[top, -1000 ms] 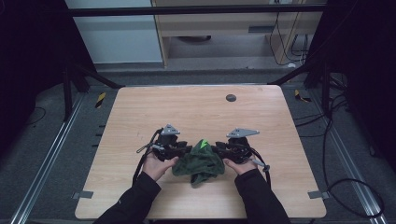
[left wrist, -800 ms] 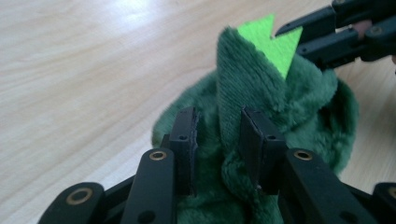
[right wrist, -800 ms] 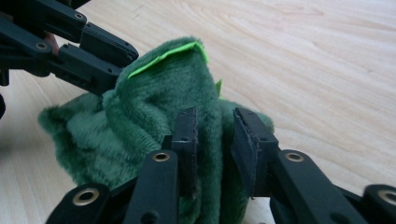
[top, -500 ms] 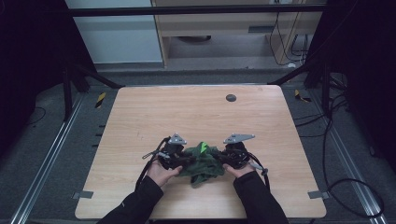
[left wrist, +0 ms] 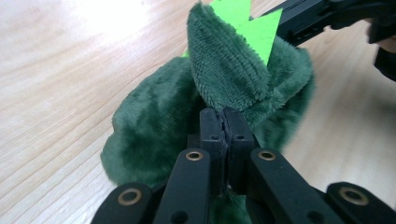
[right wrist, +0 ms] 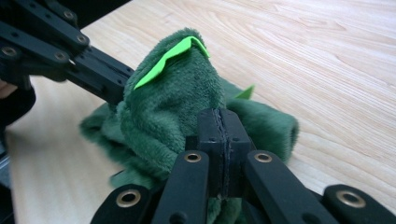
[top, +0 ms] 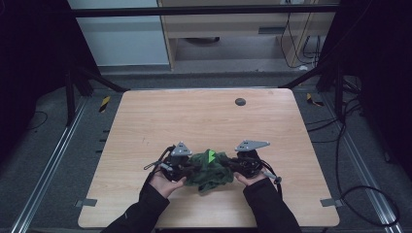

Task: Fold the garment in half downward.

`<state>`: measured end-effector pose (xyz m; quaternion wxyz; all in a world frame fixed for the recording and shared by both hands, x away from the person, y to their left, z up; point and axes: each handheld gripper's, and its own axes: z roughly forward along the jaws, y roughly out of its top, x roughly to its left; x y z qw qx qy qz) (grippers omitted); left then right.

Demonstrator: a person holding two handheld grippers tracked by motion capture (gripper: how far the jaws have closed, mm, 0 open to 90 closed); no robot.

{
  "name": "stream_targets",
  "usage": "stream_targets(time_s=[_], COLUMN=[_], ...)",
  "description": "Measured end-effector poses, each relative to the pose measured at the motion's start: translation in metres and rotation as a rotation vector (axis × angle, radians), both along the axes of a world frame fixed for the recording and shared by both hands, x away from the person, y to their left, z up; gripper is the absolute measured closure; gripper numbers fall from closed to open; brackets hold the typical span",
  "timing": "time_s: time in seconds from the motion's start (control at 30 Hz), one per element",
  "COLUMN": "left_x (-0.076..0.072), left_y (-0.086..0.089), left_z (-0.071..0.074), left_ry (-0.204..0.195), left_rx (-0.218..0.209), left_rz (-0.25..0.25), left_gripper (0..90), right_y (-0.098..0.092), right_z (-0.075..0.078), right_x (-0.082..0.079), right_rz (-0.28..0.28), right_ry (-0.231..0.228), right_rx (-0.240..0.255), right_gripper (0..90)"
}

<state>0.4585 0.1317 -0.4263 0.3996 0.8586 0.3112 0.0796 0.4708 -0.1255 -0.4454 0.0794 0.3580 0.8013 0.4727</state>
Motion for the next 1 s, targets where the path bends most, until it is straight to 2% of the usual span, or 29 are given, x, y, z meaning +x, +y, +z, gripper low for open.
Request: stream_targets(time_s=[0.07,0.1,0.13,0.17,0.2,0.23,0.33,0.47,0.63,0.77,0.83,0.9,0.93,0.97,1.0], left_x=[-0.005,-0.014,-0.014,-0.023,-0.023,-0.031,-0.042,-0.048,-0.052,-0.057,-0.057,-0.056,-0.056,-0.052,-0.052], left_y=[0.002,0.004,0.004,0.006,0.006,0.006,0.005,0.003,0.004,0.01,0.013,0.022,0.022,0.027,0.027], left_z=[0.002,0.005,0.005,0.006,0.006,0.004,-0.003,-0.011,-0.018,-0.019,-0.018,-0.012,-0.012,-0.009,-0.009], left_ry=[-0.008,-0.015,-0.015,-0.021,-0.021,-0.023,-0.012,-0.004,0.011,0.015,0.01,0.003,0.003,-0.006,-0.006], left_rx=[-0.006,-0.013,-0.013,-0.012,-0.012,-0.011,-0.003,0.027,0.039,0.044,0.041,0.02,0.02,0.01,0.01], left_rz=[-0.002,-0.017,-0.017,-0.034,-0.034,-0.049,-0.076,-0.094,-0.117,-0.107,-0.098,-0.061,-0.061,-0.031,-0.031], left_gripper=[88.5,88.5,88.5,88.4,88.4,88.4,88.3,87.9,85.4,75.7,74.4,73.9,74.2,74.8,75.5], right_y=[0.0,0.001,0.001,0.002,0.002,0.003,0.004,0.001,-0.005,-0.008,-0.009,-0.012,-0.012,-0.013,-0.013], right_z=[0.002,0.002,0.002,0.003,0.003,0.002,0.0,-0.007,-0.014,-0.012,-0.011,-0.006,-0.006,-0.004,-0.004], right_x=[-0.006,-0.009,-0.009,-0.016,-0.016,-0.022,-0.03,-0.039,-0.043,-0.045,-0.045,-0.046,-0.046,-0.045,-0.045], right_rz=[0.019,0.027,0.027,0.049,0.049,0.065,0.082,0.094,0.091,0.088,0.086,0.074,0.074,0.063,0.063], right_ry=[-0.009,-0.008,-0.008,-0.009,-0.009,-0.011,-0.004,0.018,0.047,0.048,0.045,0.03,0.03,0.02,0.02], right_rx=[0.003,0.004,0.004,0.006,0.006,0.003,0.005,-0.01,-0.018,-0.015,-0.01,0.0,0.0,0.009,0.009], right_gripper=[89.0,88.9,88.9,88.7,88.7,88.3,87.4,85.6,83.1,81.4,81.3,81.3,81.3,81.3,81.3])
